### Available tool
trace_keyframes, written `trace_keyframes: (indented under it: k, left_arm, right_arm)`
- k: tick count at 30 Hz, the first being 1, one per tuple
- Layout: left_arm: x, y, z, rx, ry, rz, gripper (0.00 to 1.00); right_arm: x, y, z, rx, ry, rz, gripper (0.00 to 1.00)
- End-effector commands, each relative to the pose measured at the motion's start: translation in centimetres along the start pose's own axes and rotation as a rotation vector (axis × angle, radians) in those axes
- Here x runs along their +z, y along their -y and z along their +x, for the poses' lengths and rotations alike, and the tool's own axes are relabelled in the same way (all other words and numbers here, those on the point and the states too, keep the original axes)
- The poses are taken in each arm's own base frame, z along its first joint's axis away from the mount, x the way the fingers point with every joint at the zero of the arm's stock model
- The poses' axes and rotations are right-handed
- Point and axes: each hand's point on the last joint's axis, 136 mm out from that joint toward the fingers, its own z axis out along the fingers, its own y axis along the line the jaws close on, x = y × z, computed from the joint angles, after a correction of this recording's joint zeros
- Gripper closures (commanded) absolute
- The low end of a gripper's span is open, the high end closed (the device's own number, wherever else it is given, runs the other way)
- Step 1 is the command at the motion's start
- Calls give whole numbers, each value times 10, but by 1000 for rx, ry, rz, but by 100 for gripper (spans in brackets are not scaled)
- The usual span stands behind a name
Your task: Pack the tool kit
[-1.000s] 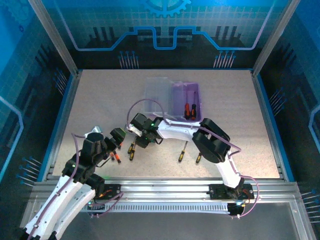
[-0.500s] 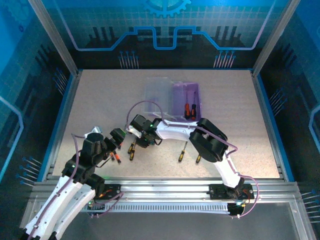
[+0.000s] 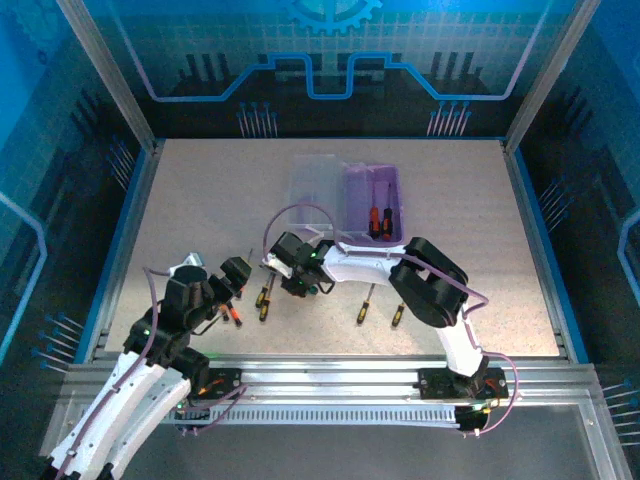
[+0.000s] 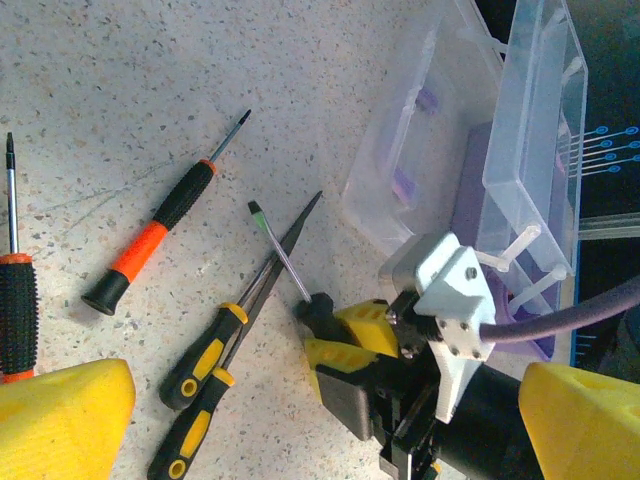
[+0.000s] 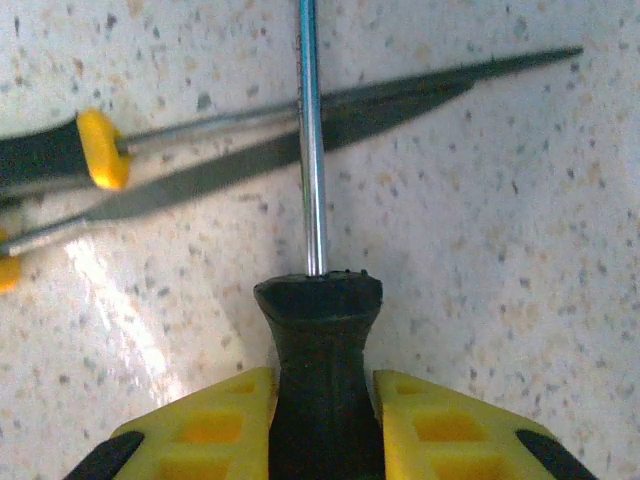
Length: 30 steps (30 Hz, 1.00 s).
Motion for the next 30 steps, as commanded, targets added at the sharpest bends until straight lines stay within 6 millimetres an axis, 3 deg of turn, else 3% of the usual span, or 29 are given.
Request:
trace_keyframes:
  k: [1,7,15,18,21,24,30]
  left_arm:
    - [-8,9,-10,19,38,21,1]
    - [-7,13,-11,28,41,35,1]
    - [-3,20,-10,34,27,56,1]
    - [2,27,-7,44,-1,81,1]
    - [10,39,1,56,-54,123,1]
    - [22,51,12,61,-126,174,1]
    - [36,80,22,90,-205,265,1]
  right_arm:
    - [-27,4,-6,19,33,14,79]
    - [-66,3,-14,55,91,13,79]
    - [-131,39,-32,151,196,136,80]
    - [-153,67,-38,228,238,181,80]
    - [-169,108,-38,359,276,216,80]
    - [-177,151,-27,519,298,255,80]
    - [-186,213,-3,737,346,296,80]
